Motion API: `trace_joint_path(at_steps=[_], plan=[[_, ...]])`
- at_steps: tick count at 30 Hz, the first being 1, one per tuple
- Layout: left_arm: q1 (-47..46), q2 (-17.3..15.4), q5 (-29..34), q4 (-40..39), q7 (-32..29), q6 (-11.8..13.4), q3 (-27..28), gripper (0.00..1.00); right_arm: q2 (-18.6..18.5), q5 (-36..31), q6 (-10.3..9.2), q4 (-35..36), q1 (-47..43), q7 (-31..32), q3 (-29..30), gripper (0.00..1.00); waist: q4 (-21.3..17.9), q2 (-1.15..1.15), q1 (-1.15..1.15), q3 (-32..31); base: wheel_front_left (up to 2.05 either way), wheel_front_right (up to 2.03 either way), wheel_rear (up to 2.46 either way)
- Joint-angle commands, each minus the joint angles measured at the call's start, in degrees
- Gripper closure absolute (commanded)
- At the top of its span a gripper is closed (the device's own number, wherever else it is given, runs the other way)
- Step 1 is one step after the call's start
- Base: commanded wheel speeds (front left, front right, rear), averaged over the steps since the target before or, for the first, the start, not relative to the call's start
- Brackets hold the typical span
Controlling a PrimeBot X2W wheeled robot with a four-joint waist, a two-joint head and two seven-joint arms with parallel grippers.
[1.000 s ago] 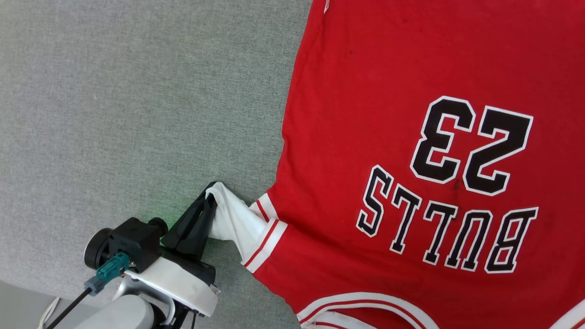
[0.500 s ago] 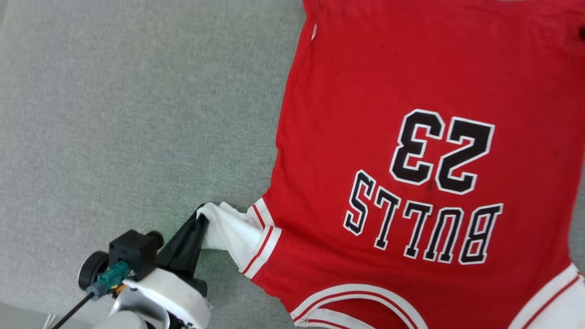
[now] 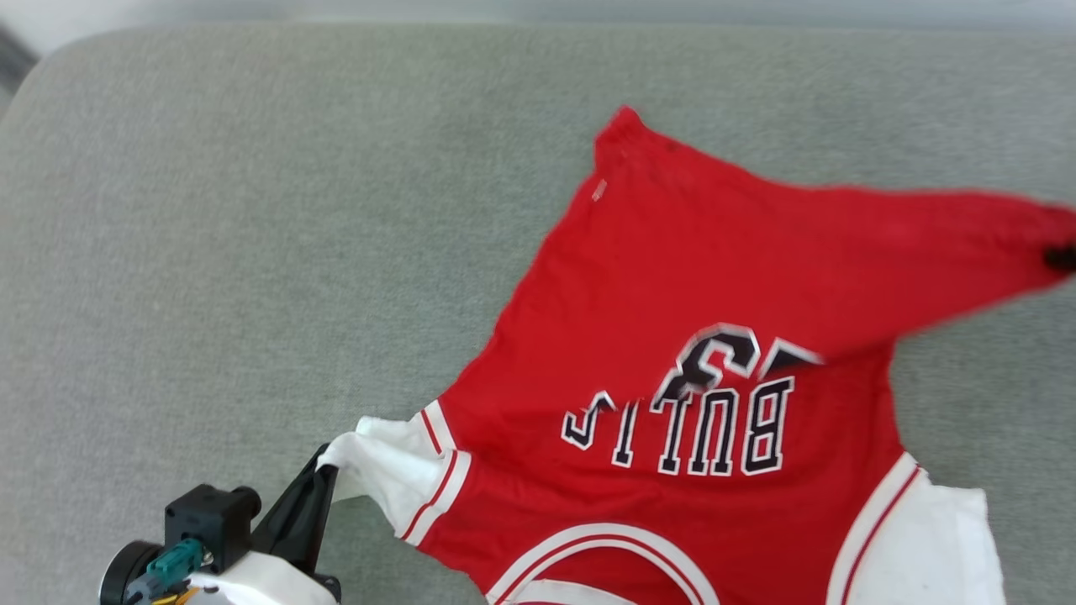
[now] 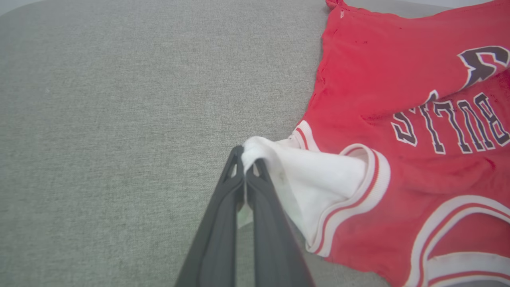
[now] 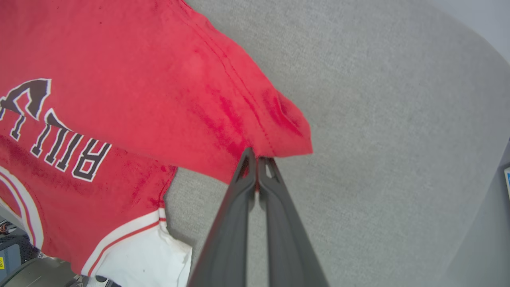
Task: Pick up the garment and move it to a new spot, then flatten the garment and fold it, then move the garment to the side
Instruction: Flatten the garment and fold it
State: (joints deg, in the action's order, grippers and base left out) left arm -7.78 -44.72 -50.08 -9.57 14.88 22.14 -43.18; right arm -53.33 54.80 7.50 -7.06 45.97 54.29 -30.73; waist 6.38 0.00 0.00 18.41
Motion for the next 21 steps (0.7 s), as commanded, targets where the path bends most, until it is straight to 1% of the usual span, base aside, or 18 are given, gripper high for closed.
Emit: trace_joint_path(at_steps=[1,3,6,9,14,16,19,20,21], plan=[[1.1,-0.45,-0.22,-0.31,0.13,0.56,0.18,1.0,-1.45,0.99,-0.02,1.15,-3.71,-0.58,0.39,1.0,-2.69,0.0,0.0,-2.82,0.0,0.0,0.0],[1.84,-0.75,-0.47,-0.55,0.12,0.77,0.22,1.0,-3.74,1.79,-0.02,2.6,-8.35,-1.81,1.28,1.0,-3.45,0.0,0.0,-3.69,0.0,0.0,0.0],[2.96,-1.17,-0.68,-0.61,0.07,1.0,0.15,1.0,-6.06,3.42,-0.02,3.66,-16.95,-3.6,2.71,1.0,-4.42,0.0,0.0,-4.63,0.0,0.0,0.0],[3.17,-1.33,-0.79,-0.73,0.11,0.98,0.29,1.0,-6.62,4.73,-0.02,2.8,-26.31,-6.33,4.22,1.0,-4.88,0.0,0.0,-4.78,0.0,0.0,0.0],[3.31,-1.11,-0.51,-0.62,0.16,0.73,0.36,1.0,-3.56,4.76,-0.02,0.56,-40.97,-11.44,5.37,1.0,-5.03,0.0,0.0,-4.36,0.0,0.0,0.0],[3.32,-1.14,-0.48,-0.4,0.17,0.71,0.33,1.0,-2.21,4.35,-0.02,-0.17,-44.87,-12.7,5.67,1.0,-5.02,0.0,0.0,-4.27,0.0,0.0,0.0],[3.24,-1.43,-0.32,0.05,0.04,0.48,0.18,1.0,0.29,3.61,-0.02,-0.94,-48.07,-14.72,7.08,1.0,-5.04,0.0,0.0,-4.56,0.0,0.0,0.0],[3.32,-1.5,-0.37,0.15,0.01,0.5,0.22,1.0,1.13,3.27,-0.02,-0.84,-48.33,-15.44,7.83,0.04,-5.16,0.0,0.0,-4.73,0.0,0.0,0.0],[3.53,-1.49,-0.55,0.25,0.03,0.57,0.35,1.0,1.72,2.7,-0.02,-0.3,-48.14,-16.09,8.66,0.0,-5.35,0.0,0.0,-4.95,0.0,0.0,0.0]])
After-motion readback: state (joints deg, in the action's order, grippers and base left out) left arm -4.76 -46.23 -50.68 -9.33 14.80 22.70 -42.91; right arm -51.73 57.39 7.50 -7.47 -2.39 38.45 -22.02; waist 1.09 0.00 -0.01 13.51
